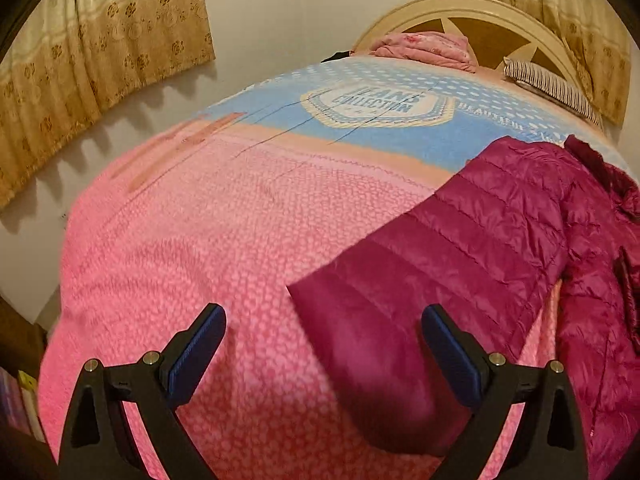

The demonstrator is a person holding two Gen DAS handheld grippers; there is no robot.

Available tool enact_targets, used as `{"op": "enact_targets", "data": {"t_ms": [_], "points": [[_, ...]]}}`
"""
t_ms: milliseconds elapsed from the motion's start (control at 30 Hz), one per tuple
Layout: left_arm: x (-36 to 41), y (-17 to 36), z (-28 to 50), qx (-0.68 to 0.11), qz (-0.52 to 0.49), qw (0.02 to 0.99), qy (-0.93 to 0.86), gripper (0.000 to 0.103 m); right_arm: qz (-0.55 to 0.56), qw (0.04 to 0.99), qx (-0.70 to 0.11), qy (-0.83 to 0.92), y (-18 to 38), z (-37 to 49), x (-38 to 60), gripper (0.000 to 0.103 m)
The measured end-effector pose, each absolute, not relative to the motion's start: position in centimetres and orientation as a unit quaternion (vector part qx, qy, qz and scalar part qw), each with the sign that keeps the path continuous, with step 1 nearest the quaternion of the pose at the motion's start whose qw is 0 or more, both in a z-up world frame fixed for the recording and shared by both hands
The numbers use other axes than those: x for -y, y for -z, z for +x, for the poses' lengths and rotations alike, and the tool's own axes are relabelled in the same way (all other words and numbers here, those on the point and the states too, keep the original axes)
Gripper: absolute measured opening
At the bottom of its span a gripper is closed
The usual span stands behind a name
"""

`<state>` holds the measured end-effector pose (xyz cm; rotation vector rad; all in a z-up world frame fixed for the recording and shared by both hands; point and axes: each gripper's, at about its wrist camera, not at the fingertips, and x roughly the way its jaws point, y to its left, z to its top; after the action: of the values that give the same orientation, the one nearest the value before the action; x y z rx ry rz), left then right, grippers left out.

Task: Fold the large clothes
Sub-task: 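Grasp the other jacket sleeve cuff with the left gripper, then fold the held sleeve across the jacket body with the left gripper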

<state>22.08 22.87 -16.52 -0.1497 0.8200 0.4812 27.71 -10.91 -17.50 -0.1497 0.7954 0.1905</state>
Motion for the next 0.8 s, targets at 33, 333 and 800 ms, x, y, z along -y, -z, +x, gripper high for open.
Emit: {"op": "enact_targets", "data": {"t_ms": [33,333,800], "points": [[-22.7,16.6,22.1,-0.394,-0.073,0.888,-0.226,0.099,-0.076,0.916,-0.384,-0.092,17.5,27.3,11.0,0.101],[-19.9,17.8,23.7,-0.417,-0.072,0.888,-0.183,0.034,-0.062,0.923,-0.372,-0.08,18.2,25.6,12.6,0.101],[-20.8,8.8,25.4,-0.314,0.001,0.922,-0.226,0.009,0.017,0.928,-0.364,-0.073,17.6,24.7,16.2,0.101]]}}
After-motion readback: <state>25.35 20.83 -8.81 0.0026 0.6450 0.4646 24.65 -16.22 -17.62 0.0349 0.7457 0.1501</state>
